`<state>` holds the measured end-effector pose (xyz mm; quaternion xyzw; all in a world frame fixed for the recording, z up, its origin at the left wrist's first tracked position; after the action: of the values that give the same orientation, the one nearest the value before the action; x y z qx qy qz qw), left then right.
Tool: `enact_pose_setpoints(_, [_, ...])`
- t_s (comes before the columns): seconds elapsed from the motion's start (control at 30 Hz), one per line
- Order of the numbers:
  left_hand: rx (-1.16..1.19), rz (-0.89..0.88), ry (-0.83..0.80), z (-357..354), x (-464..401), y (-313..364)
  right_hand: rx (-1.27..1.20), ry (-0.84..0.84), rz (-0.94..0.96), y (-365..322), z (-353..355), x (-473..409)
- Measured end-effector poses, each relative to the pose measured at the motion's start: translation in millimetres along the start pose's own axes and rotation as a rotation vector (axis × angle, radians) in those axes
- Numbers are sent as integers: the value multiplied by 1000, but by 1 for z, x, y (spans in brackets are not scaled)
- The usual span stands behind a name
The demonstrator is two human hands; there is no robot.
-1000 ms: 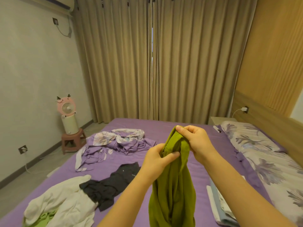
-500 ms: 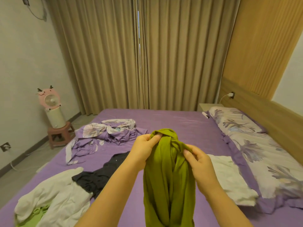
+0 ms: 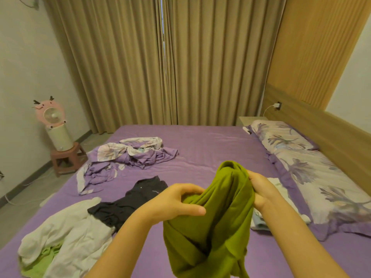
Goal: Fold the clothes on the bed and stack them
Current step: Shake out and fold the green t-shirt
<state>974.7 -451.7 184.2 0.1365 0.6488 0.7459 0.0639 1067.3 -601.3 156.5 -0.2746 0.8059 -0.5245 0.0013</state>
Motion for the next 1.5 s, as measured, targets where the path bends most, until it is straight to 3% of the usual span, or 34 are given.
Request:
enact_pose_setpoints(0.13, [252, -45, 157, 12, -4, 12, 167, 111, 103, 2, 12, 3])
enact_pose_setpoints(0.27, [464, -43, 215, 11, -18, 22, 823, 185, 233, 0, 1, 21])
enact_pose_setpoints(0.43, [484, -67, 255, 9, -29, 38, 1318, 328, 535, -19, -22, 54])
enact_pose_setpoints(0.5, [496, -79, 253, 11, -31, 47, 1220, 360, 597, -24, -25, 67])
enact_pose_setpoints(0.63, [473, -101, 209, 12, -29, 67, 1049, 183, 683, -20, -55, 68])
enact_pose_setpoints(0.87, [518, -111, 250, 43, -16, 74, 811, 198, 694, -24, -57, 60])
enact_pose_setpoints(1.03, [565, -100, 231, 40, -16, 75, 997, 114, 560, -7, -69, 40])
enact_pose_setpoints(1.13, [590, -114, 221, 33, -21, 83, 937, 195, 568, 0, -57, 34])
enact_pose_setpoints(1.23, [587, -129, 325, 52, -22, 78, 831, 192, 627, -22, -41, 47])
enact_pose_setpoints(1.3, [428, -100, 474, 72, -22, 61, 775, 135, 640, -40, -36, 55])
enact_pose_setpoints(1.37, [60, -66, 612, 85, -21, 43, 758, 63, 634, -54, -39, 55])
enact_pose_setpoints(1.43, [-310, -125, 649, 78, -24, 37, 777, 54, 663, -66, -41, 54])
enact_pose_setpoints(1.5, [-322, -293, 629, 54, -25, 40, 765, 88, 701, -78, -37, 52])
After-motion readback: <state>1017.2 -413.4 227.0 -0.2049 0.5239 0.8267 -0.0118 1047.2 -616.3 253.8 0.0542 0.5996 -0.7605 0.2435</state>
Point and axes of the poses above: each hand's wrist, its own x-axis away from the middle knuckle, its own z-axis out of the back of the hand, y = z × x, the point moved 9 cm from there along -x, towards the middle knuckle, and after that the axes turned 12 degrees about x, right-handed, at the moved point
